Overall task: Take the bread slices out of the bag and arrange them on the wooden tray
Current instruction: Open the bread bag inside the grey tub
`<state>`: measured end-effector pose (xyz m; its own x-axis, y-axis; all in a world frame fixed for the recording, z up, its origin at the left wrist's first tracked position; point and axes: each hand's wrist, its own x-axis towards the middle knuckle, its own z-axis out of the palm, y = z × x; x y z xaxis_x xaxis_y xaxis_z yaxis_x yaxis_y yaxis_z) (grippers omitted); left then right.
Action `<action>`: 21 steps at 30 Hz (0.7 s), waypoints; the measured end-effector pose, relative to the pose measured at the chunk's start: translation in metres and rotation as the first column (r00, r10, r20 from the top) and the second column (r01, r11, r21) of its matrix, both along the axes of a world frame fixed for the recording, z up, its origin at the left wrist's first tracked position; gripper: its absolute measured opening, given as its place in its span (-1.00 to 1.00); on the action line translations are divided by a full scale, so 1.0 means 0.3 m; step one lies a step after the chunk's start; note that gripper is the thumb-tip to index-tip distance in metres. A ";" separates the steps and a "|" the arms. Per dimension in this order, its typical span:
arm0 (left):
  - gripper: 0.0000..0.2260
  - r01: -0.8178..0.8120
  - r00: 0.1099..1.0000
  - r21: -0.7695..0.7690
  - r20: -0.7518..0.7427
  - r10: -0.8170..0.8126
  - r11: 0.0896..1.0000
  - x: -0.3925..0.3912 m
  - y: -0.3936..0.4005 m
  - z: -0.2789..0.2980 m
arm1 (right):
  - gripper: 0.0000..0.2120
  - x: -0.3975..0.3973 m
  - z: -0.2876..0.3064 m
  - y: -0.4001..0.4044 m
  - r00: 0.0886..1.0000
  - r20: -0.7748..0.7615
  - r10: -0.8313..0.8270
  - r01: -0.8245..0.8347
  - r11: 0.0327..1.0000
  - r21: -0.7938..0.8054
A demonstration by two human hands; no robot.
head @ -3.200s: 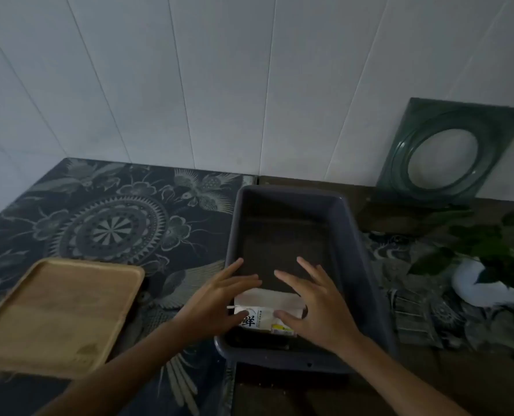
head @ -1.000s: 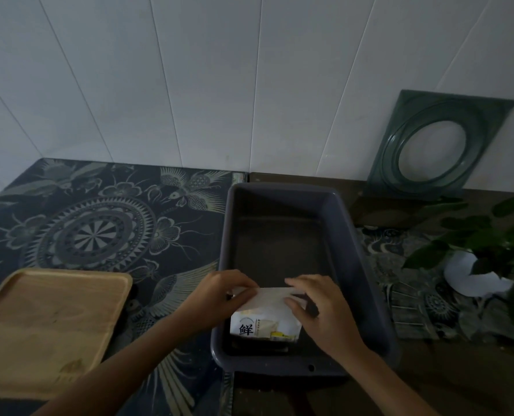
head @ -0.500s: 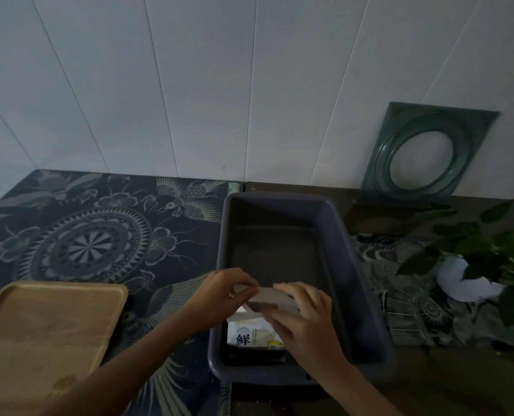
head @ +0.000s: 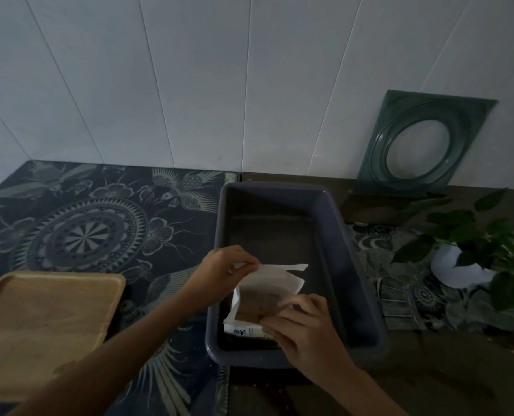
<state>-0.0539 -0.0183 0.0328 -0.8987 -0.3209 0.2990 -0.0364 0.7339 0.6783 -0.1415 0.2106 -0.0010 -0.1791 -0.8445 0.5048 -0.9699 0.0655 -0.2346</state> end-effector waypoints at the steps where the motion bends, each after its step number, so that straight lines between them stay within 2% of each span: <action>1: -0.89 0.000 1.000 -0.008 -0.005 0.000 1.000 0.000 -0.003 0.000 | -0.90 0.003 -0.001 0.007 1.000 0.009 0.014 -0.014 1.000 0.006; 12: -0.86 -0.041 0.998 -0.028 -0.057 0.039 0.999 0.035 0.004 -0.007 | -0.90 0.022 0.023 0.058 0.988 0.094 0.119 -0.131 0.981 0.143; 18: -0.85 0.044 0.996 -0.060 -0.073 -0.048 0.997 0.059 0.033 -0.006 | -0.69 0.015 0.104 0.017 0.983 0.136 0.124 -0.145 0.977 0.154; 21: -0.85 0.047 0.996 -0.060 -0.073 -0.051 0.997 0.063 0.032 -0.010 | -0.76 0.012 0.161 -0.046 0.979 0.164 0.123 -0.149 0.975 0.162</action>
